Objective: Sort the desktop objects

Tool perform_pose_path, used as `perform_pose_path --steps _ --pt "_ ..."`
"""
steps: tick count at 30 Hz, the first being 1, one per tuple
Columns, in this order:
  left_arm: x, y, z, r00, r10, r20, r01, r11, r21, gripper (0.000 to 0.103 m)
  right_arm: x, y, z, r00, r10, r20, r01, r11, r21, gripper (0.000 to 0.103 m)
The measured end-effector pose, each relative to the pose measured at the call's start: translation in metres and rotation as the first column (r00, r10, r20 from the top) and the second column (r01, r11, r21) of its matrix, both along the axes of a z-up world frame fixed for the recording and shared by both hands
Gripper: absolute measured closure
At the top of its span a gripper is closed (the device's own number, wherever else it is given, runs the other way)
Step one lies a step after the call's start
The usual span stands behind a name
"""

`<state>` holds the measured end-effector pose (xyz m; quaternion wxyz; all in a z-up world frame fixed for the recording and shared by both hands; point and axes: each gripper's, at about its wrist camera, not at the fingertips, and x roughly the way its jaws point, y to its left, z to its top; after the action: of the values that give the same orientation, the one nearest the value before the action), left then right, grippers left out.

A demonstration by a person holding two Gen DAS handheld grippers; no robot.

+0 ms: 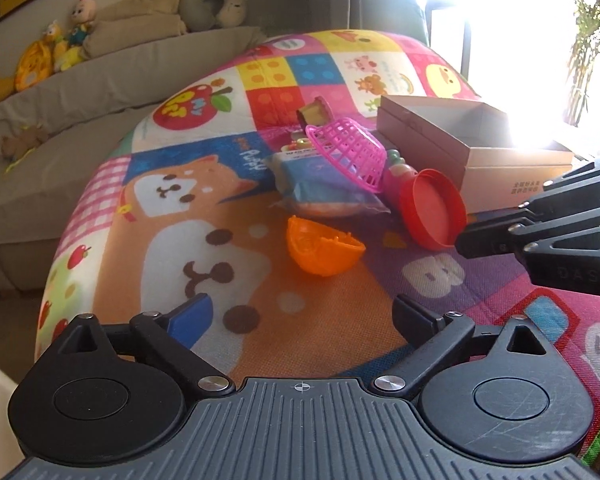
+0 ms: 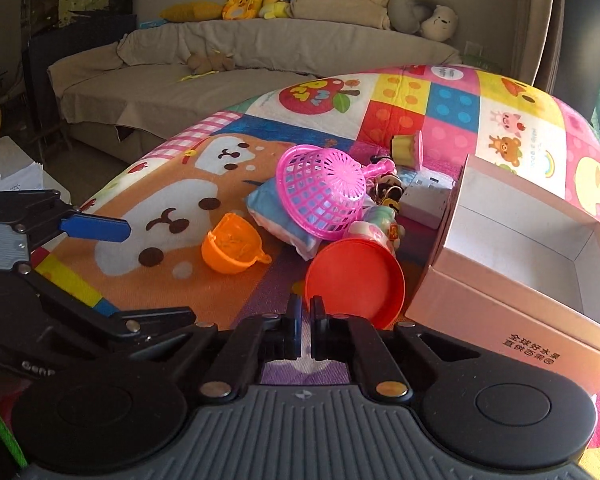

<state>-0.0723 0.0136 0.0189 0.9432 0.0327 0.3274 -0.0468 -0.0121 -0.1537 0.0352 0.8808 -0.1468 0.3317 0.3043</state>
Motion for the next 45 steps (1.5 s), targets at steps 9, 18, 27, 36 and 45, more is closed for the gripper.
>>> perform_pose_path --steps 9,18,27,36,45 --pt "0.001 -0.009 -0.003 1.000 -0.026 -0.006 0.025 1.000 -0.017 0.003 0.001 -0.021 0.006 0.991 -0.121 0.058 0.117 0.991 0.070 0.016" --pt "-0.001 -0.004 -0.002 1.000 -0.030 -0.002 0.030 0.999 -0.018 0.002 0.058 0.003 -0.018 0.958 -0.228 -0.171 0.253 0.957 0.142 0.039" --pt "0.021 -0.015 0.004 0.996 -0.081 0.026 0.080 0.997 0.016 0.001 0.004 -0.038 -0.013 0.978 -0.204 -0.049 0.204 0.979 -0.008 0.039" --pt "0.038 -0.034 -0.004 0.989 -0.147 -0.024 0.145 0.987 -0.063 0.001 -0.013 -0.093 -0.025 0.928 -0.370 -0.043 0.369 0.929 -0.029 0.028" --pt "0.014 -0.036 -0.001 0.947 -0.319 -0.048 0.300 0.926 -0.232 0.000 -0.010 -0.108 -0.037 0.891 -0.449 -0.064 0.453 0.890 0.050 0.008"
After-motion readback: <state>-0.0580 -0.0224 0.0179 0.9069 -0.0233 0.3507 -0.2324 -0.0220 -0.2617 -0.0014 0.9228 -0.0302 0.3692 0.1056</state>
